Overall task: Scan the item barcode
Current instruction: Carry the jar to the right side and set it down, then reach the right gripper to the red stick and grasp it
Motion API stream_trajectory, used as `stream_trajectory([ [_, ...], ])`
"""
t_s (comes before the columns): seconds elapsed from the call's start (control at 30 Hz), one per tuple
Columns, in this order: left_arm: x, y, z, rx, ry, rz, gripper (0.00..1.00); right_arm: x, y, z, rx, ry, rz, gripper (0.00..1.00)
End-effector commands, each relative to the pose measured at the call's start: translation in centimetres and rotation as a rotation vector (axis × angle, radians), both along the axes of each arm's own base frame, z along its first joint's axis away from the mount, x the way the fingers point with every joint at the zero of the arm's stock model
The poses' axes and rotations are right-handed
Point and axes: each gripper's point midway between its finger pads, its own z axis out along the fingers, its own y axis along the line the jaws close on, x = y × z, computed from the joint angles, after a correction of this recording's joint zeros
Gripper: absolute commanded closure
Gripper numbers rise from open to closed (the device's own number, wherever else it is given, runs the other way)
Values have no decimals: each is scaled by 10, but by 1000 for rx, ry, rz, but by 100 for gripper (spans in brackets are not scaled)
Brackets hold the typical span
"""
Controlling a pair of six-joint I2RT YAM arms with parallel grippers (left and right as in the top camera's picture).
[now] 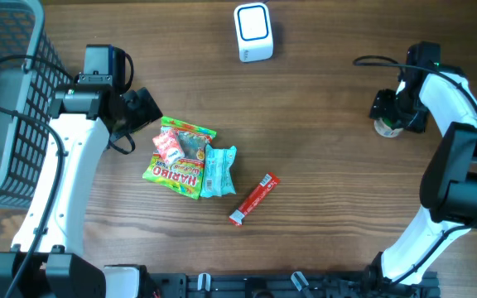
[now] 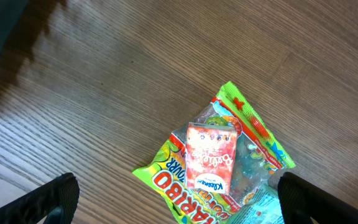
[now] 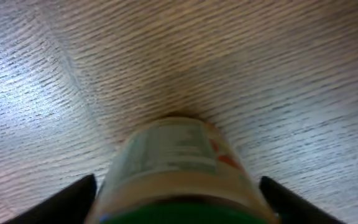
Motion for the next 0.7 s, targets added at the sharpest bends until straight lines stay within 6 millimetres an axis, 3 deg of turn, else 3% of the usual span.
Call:
stream_trajectory([
  [0.0, 1, 3, -2, 9, 4, -4, 0, -3, 4, 5, 15, 6, 12, 0],
  [0.13, 1, 3, -2, 9, 5, -4, 0, 4, 3, 30, 10, -9, 12, 0],
  [0.3, 1, 3, -2, 9, 4, -4, 0, 16, 10, 89, 51, -78, 13, 1],
  [0.47, 1, 3, -2, 9, 4, -4, 0, 13, 63, 140, 199, -141, 63, 0],
  [0.57, 1, 3, -2, 9, 5, -4, 0, 0, 102, 154, 250, -128, 143, 0],
  [0.67, 1, 3, -2, 9, 4, -4, 0, -7, 155, 162, 392, -124, 238, 0],
])
